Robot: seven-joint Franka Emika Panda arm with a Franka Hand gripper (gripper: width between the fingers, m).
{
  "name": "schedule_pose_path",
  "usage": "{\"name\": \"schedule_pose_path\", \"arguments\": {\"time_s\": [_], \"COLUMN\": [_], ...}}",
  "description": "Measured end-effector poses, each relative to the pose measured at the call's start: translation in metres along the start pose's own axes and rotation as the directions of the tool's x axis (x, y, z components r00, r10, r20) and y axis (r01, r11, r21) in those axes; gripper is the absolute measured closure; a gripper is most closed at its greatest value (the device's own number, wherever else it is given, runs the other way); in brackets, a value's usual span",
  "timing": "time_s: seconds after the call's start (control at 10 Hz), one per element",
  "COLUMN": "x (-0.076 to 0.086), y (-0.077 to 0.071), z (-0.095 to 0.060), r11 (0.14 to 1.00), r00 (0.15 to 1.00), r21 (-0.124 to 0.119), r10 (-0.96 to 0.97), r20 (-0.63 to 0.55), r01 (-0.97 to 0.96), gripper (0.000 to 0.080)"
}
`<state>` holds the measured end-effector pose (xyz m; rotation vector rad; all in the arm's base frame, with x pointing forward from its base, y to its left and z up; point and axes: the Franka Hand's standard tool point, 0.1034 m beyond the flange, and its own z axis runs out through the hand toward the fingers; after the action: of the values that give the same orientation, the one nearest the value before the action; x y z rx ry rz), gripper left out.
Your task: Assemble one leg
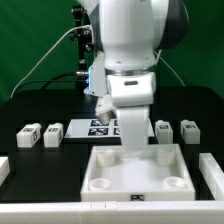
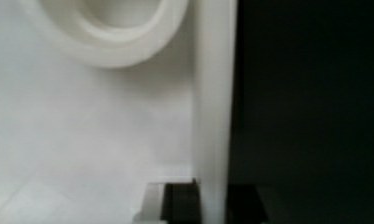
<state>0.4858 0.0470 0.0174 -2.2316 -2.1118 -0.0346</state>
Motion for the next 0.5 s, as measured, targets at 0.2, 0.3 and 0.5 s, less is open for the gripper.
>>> {"name": "schedule_pose_path", "arguments": {"time_s": [0.2,0.3,0.5], "x": [0.0063,0.0079,0.0124], "y": [0.0077,0.0080,0.0089], "z": [0.0006,0.0007,0.0007], "r11": [1.000,1.000,1.000], "r00": [1.000,1.000,1.000], "r21": [-0.001,0.006,0.029], "r10": [0.004,0.001,-0.006], "r20": [-0.005,-0.004,-0.004], "r01": [-0.004,-0.001,0.006], "gripper": [0.0741,0.0741,0.0741]}}
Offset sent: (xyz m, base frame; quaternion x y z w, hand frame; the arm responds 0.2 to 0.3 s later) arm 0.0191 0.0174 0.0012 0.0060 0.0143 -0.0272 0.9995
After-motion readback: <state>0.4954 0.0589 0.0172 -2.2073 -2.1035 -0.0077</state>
